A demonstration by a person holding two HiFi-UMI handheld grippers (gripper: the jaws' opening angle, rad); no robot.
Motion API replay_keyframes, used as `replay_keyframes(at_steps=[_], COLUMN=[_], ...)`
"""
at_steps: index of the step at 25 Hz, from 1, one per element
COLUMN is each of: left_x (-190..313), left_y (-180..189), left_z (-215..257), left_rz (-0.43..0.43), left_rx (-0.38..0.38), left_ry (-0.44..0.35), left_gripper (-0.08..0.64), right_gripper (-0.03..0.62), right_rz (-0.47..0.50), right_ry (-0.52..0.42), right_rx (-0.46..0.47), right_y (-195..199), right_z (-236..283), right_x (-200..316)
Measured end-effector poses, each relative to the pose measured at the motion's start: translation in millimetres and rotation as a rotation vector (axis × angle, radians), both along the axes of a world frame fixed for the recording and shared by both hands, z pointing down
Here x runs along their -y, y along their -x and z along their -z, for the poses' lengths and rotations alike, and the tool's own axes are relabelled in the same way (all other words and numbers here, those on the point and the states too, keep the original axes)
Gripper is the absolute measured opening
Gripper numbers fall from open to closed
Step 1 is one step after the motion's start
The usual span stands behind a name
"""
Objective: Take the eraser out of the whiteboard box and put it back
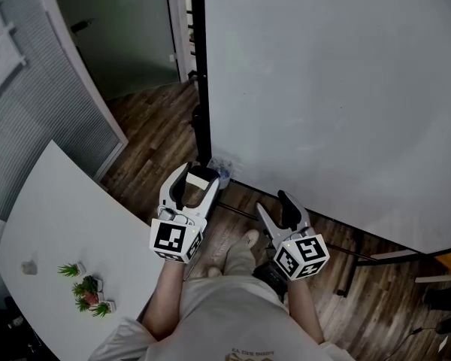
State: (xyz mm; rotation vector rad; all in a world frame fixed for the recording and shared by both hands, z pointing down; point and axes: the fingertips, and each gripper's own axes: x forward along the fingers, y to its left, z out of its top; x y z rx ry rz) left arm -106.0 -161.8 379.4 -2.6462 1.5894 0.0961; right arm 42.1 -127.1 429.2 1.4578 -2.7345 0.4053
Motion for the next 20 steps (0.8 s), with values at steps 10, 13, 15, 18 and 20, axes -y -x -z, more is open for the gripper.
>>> replay_keyframes(at_steps=[10,13,15,18,20], left_x=[-8,-9,-9,-8,-7], left_y=[14,16,16,15,13], left_z=[-1,-2,-1,0,1], left_rz=[0.014,0.015,0.015,0.010,0.005], left_rx=[0.003,0.004,0.005,0.005,0.004], left_ry=[0.004,0.006,0.006,0.004,0.004], left_gripper=[0.265,0.265,0.265,0.265,0.265], right_gripper=[0.276,0.276,0.276,0.276,0.276], right_rz=[0.012,0.014,0.014,0.012,0.011], right_ry=[0.003,0.003,0.002,0.004,0.004], right_rx=[-0.002,-0.002,-0.004,-0.005,-0.005], right_y=[11,13,13,13,13], right_z=[-2,-2,-2,-2,-2], right_x=[-5,-5,-6,-5,-5])
